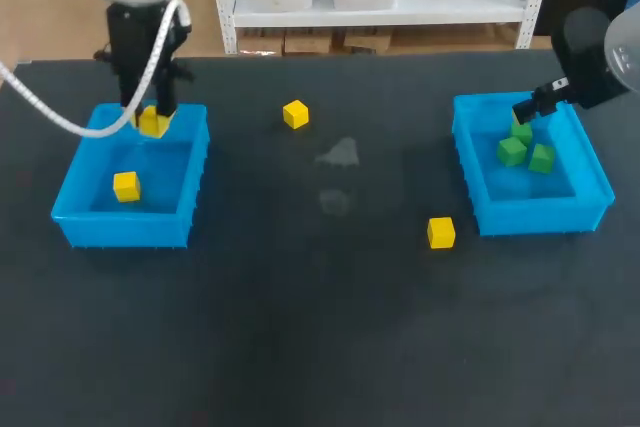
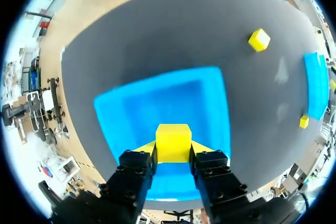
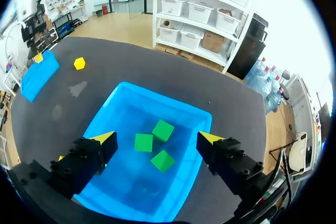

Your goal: Put the green cubes in the right bin and the yellow cubes in the left bin.

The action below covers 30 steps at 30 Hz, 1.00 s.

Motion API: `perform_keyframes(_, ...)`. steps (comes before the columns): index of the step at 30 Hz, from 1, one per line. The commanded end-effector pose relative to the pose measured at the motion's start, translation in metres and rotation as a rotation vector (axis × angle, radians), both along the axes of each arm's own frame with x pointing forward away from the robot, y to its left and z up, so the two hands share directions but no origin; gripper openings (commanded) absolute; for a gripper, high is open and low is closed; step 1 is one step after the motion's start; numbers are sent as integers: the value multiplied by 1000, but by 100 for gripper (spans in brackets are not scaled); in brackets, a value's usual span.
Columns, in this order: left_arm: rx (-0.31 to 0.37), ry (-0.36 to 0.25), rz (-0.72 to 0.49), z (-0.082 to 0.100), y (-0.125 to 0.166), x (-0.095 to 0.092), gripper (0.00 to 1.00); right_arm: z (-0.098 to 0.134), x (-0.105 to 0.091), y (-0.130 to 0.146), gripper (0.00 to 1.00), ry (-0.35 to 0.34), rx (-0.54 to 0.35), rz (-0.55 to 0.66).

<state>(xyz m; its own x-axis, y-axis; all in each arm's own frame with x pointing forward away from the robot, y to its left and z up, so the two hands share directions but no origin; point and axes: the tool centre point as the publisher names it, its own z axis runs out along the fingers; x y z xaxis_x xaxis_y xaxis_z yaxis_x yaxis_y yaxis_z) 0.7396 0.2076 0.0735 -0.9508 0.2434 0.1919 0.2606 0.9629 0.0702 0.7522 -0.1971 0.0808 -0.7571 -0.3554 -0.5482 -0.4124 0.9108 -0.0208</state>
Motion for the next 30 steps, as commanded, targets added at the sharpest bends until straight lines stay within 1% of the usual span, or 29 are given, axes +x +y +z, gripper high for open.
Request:
perform_keyframes(1, -70, -208, -9, -9, 10, -19, 0, 0, -1, 0, 100, -4, -1, -3)
perform_keyframes(2, -67, -203, -14, -10, 9, -19, 20, 0, -1, 0, 100, -4, -1, -3)
perform_keyframes(3, -57, -201, -17, -10, 8, -18, 42, 0, -1, 0, 100, -4, -1, -3)
perform_keyframes(4, -60, -200, -19, -11, 7, -16, 100, 0, -1, 0, 100, -4, -1, -3)
perform_keyframes(7, -64, -203, -42, -9, 2, -9, 100, 0, -1, 0, 100, -4, -1, -3)
perform_keyframes(11, -69, -216, -95, -1, -10, 8, 100, 0, -1, 0, 100, -4, -1, -3)
perform_keyframes(17, -81, -243, -203, 17, -46, 40, 100, 0, -1, 0, 100, -4, -1, -3)
perform_keyframes(21, -91, -253, -274, 24, -74, 61, 100, 0, -1, 0, 100, -4, -1, -3)
perform_keyframes(24, -97, -251, -323, 24, -94, 76, 100, 0, -1, 0, 100, -4, -1, -3)
perform_keyframes(30, -106, -233, -391, 18, -129, 100, 100, 0, -1, 0, 100, -4, -1, -3)
